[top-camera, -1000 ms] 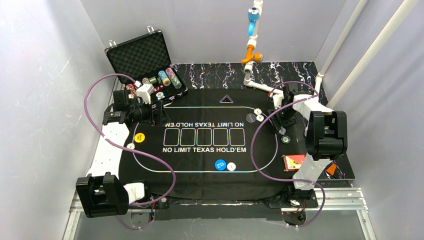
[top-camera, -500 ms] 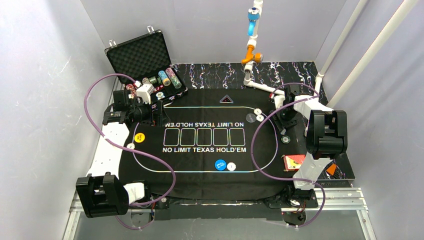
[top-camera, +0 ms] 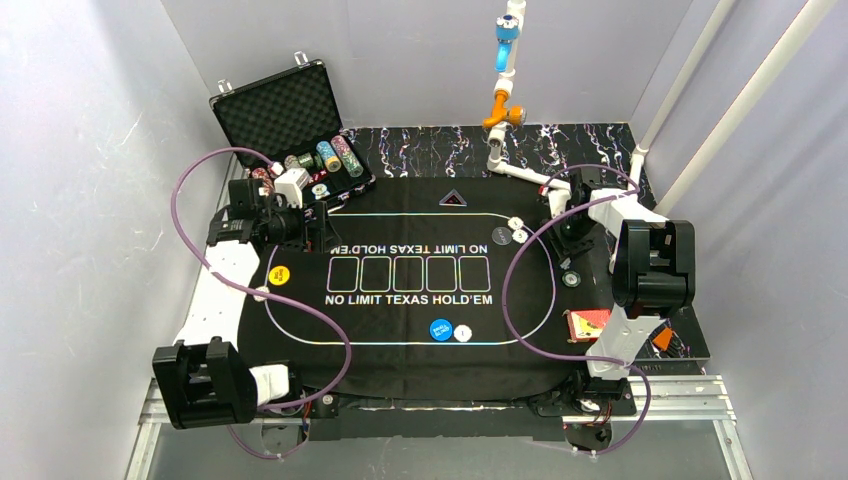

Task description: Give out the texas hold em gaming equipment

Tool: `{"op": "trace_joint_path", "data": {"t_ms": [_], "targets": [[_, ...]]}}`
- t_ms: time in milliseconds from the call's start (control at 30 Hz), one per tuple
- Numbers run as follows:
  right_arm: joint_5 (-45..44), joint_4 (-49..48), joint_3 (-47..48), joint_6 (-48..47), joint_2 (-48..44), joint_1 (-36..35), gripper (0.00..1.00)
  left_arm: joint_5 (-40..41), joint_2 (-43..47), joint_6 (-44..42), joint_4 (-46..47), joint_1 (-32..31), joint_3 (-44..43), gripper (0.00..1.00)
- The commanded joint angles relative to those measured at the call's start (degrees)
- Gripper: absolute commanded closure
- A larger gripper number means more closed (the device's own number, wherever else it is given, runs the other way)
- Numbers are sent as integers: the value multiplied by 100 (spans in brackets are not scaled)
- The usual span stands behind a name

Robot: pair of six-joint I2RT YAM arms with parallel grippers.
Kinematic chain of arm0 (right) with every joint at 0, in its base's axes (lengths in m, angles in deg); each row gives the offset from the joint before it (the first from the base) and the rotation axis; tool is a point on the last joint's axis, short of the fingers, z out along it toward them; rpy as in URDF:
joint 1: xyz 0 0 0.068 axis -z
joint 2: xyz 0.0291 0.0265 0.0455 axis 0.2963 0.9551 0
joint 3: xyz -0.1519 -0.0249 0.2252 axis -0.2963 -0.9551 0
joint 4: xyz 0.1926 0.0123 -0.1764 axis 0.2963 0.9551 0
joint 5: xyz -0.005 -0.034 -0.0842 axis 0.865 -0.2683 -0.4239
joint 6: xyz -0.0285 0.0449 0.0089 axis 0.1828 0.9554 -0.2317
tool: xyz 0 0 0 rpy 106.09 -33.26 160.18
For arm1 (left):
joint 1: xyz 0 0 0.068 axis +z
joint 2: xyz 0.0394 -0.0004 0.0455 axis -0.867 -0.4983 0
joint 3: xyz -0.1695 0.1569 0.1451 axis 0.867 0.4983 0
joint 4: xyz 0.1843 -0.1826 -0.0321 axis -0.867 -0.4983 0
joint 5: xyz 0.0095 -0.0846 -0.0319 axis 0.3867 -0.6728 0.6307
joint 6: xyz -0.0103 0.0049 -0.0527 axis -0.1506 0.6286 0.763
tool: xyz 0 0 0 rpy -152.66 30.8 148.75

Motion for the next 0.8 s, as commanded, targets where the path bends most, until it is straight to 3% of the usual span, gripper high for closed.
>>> {"op": "trace_joint_path", "data": {"t_ms": [0,233,367,567,767], "targets": [[259,254,396,-67,-124,-12,65,-365,-211,11,-269,12,-291,2],[431,427,582,-188,-256,-146,72,-1161,-562,91,-420,27,-413,2],[765,513,613,-328,-421,-390,76,-2289,-922,263,-332,26,-349,4],[1274,740,835,-504,-716,-1171,81,-3348,-1439,2291,1577,-38,101,26],[1803,1014,1228,-708,-840,-1979,82,-3360,-1883,3877,3250,-689,380,40]]}}
